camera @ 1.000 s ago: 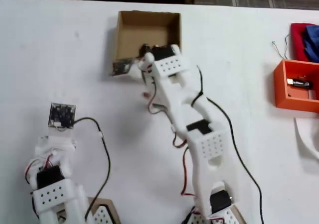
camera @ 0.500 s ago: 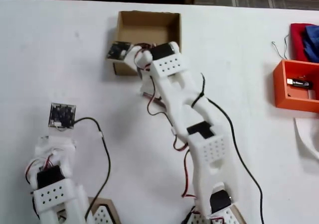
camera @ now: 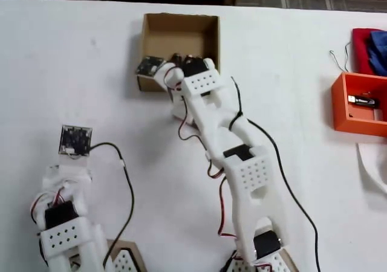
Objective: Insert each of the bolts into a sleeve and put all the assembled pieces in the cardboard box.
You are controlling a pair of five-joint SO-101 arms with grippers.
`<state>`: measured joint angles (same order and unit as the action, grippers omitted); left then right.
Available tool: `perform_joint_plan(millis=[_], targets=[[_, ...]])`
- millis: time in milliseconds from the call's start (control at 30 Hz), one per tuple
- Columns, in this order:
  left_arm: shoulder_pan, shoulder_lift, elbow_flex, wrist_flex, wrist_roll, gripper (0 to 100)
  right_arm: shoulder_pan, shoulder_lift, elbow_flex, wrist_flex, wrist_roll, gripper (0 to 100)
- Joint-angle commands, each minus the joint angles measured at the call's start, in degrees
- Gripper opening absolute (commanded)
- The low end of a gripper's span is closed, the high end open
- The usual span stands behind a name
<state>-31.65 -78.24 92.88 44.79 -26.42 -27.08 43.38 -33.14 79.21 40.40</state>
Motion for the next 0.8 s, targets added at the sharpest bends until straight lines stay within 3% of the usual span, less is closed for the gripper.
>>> perform_joint_plan(millis=[0, 433, 567, 767], targets=[[0.53, -0.53, -0.22, -1.05, -0.44, 4, 0.75, -0.22, -0.35, -1.80, -2.02, 14.5], [0.53, -0.53, -0.22, -1.05, -0.44, 4, 1.36, 5.05, -0.88, -1.71, -2.29, 14.3], [0.53, -0.53, -0.22, -1.05, -0.44, 4, 1.27, 5.23, -0.88, -0.84, -2.11, 0.9], [0.53, -0.53, -0.22, -1.05, -0.44, 4, 1.36, 4.18, -1.05, 1.10, -2.37, 2.1]])
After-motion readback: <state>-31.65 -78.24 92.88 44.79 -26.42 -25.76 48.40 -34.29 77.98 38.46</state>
